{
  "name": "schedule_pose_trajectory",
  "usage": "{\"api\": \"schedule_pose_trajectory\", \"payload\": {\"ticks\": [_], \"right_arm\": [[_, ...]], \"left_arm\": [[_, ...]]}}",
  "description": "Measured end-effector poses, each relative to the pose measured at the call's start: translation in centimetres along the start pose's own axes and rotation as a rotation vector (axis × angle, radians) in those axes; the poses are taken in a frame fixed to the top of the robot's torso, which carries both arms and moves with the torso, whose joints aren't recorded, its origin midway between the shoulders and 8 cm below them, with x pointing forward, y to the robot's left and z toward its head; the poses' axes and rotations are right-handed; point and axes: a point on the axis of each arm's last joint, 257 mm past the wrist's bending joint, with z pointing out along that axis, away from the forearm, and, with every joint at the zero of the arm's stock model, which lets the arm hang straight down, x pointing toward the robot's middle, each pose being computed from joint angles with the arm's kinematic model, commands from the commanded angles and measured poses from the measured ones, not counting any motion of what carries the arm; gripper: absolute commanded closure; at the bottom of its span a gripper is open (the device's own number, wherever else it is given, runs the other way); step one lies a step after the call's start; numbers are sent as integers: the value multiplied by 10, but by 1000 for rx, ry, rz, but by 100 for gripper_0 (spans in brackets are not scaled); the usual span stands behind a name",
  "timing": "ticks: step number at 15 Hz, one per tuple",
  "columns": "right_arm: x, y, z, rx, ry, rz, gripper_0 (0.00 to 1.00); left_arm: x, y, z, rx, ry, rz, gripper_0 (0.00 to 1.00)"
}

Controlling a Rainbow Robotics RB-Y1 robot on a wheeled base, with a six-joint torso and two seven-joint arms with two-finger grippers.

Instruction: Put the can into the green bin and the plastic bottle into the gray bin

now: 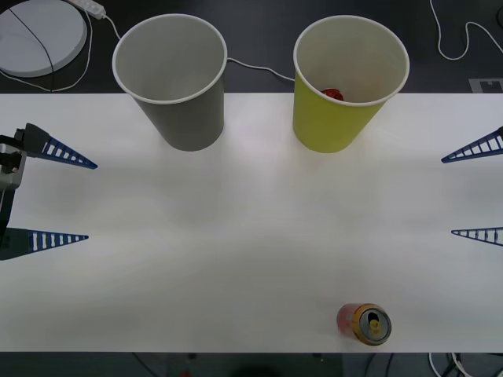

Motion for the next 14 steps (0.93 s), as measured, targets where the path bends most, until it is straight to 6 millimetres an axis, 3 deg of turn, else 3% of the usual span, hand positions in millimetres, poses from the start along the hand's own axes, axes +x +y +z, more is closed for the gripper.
{"api": "schedule_pose_trajectory", "payload": {"ticks": [5, 9, 14], "right_arm": [[0, 0, 0, 0, 0, 0, 0], [14, 18, -1, -42, -8, 68, 0], [24, 18, -9, -45, -14, 77, 0]], "left_arm": [[0, 0, 0, 0, 0, 0, 0], [0, 0, 0, 0, 0, 0, 0], [0, 0, 0, 0, 0, 0, 0]]}}
